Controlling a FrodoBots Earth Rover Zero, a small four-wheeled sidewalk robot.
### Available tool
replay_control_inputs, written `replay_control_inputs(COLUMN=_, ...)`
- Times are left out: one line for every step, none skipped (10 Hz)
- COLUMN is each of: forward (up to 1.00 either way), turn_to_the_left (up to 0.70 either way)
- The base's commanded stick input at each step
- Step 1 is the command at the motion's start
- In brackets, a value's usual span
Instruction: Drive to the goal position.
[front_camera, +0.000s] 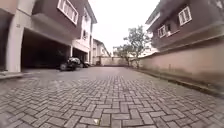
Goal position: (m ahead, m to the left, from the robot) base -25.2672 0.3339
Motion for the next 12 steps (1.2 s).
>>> replay_control_inputs(forward=0.70, turn_to_the_left=0.00)
replay_control_inputs(forward=0.70, turn_to_the_left=0.00)
replay_control_inputs(forward=0.70, turn_to_the_left=0.00)
replay_control_inputs(forward=0.70, turn_to_the_left=0.00)
replay_control_inputs(forward=0.70, turn_to_the_left=0.00)
replay_control_inputs(forward=0.70, turn_to_the_left=0.00)
replay_control_inputs(forward=0.70, turn_to_the_left=0.00)
replay_control_inputs(forward=0.70, turn_to_the_left=0.00)
replay_control_inputs(forward=0.70, turn_to_the_left=0.00)
replay_control_inputs(forward=0.70, turn_to_the_left=0.00)
replay_control_inputs(forward=0.70, turn_to_the_left=0.00)
replay_control_inputs(forward=0.70, turn_to_the_left=-0.04)
